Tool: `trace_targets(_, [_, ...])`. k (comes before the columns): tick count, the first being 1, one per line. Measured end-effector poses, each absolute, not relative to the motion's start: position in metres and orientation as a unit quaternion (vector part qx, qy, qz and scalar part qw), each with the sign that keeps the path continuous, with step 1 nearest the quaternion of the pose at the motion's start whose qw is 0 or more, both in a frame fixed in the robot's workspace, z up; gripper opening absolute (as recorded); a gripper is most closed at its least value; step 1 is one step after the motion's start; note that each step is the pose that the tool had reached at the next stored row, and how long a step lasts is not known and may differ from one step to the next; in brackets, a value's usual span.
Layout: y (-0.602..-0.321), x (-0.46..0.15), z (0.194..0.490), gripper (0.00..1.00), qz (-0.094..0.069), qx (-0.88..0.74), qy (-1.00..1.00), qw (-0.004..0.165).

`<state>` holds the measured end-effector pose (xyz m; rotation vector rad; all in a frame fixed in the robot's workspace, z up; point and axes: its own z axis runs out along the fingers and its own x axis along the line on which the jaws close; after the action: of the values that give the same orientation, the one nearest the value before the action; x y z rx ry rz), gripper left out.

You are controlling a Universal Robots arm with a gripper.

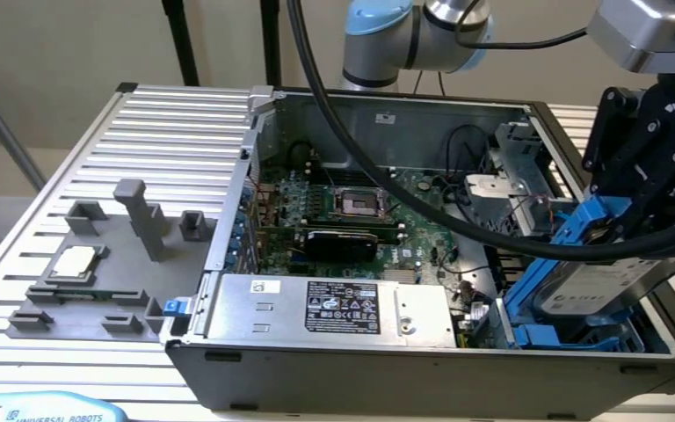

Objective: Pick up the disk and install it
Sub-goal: 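Insert the disk into the insertion slot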

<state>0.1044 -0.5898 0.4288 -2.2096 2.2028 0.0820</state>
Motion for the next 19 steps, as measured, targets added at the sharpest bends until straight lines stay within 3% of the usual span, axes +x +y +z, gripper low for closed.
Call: trace_targets(19, [-0.589,0.102,0.405,0.33,0.026,-0.708,0.706,0.010])
